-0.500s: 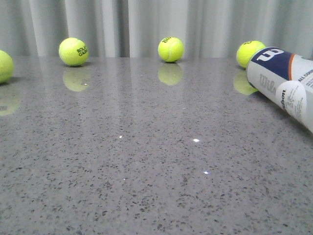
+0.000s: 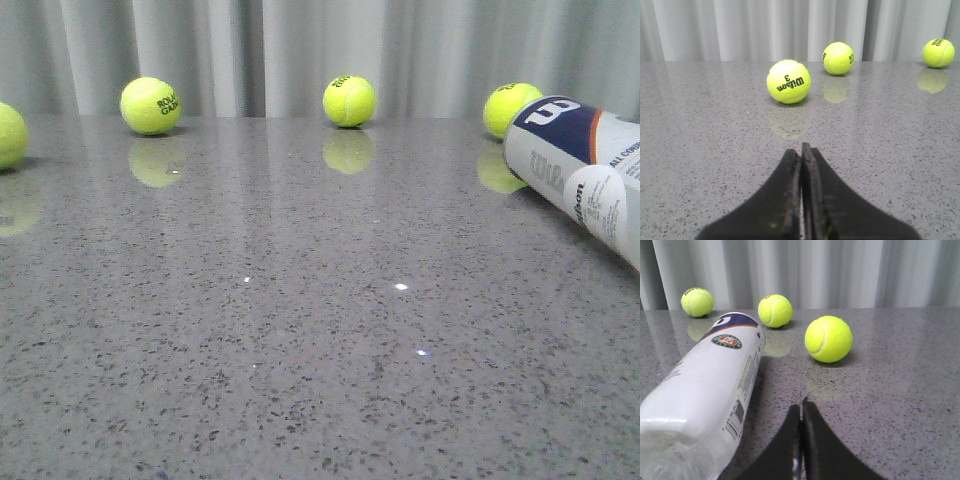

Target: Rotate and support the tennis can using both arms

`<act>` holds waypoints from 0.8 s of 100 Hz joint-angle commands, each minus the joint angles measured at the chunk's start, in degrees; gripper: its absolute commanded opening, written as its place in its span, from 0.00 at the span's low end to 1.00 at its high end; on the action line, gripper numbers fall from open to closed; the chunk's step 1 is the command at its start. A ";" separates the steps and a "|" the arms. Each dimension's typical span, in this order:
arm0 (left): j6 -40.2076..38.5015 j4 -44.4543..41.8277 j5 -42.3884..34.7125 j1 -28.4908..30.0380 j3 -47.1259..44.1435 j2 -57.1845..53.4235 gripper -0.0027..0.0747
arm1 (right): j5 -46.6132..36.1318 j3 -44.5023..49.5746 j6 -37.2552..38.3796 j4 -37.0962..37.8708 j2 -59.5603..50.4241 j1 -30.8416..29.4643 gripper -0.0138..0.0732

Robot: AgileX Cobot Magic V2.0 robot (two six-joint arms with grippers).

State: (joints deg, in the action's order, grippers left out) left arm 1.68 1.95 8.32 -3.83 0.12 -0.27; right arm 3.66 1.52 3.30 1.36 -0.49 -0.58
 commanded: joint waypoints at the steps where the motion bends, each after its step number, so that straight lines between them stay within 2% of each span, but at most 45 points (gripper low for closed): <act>1: -0.08 0.51 -4.60 0.17 -2.66 -2.17 0.01 | -4.44 -1.07 -0.11 -0.03 -1.36 -0.10 0.10; 27: -0.08 0.51 -4.60 0.17 -2.66 -2.17 0.01 | -6.98 -1.07 -0.11 -0.03 -1.36 -0.10 0.10; 70: -0.08 0.51 -4.60 0.17 -2.66 -2.17 0.01 | -28.88 -1.07 -0.11 -0.03 -1.36 -0.10 0.10; 76: -0.08 0.51 -4.60 0.17 -2.66 -2.17 0.01 | -28.26 -1.58 -0.11 -0.03 -1.36 -0.10 0.10; 80: -0.08 0.51 -4.60 0.17 -2.66 -2.17 0.01 | -24.68 -2.60 -0.11 -0.03 -1.36 -0.10 0.10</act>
State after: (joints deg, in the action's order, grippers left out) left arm 1.68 1.95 8.32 -3.83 0.12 -0.27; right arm -19.08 1.61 3.30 1.36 -0.58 -0.58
